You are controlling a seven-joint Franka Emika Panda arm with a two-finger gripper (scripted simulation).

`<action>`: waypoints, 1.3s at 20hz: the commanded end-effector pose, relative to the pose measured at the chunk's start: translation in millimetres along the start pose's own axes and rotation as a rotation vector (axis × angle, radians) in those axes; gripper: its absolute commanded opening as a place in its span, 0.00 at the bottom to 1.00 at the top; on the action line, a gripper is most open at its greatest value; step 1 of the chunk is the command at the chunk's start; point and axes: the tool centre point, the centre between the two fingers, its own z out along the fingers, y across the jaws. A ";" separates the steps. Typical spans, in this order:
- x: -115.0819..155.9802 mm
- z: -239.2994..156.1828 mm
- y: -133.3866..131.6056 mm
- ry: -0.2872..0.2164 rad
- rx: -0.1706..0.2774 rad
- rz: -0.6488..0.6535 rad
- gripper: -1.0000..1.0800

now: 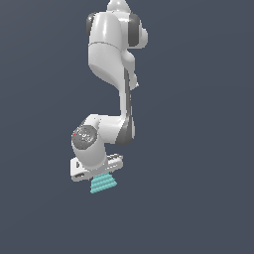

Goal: Pick up the object and move it to a goal position.

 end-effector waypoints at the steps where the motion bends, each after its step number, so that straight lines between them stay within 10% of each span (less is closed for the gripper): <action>1: -3.6 -3.2 -3.6 0.000 0.000 0.000 0.00; 26: -92.9 -72.8 -91.6 -0.013 0.007 -0.006 0.00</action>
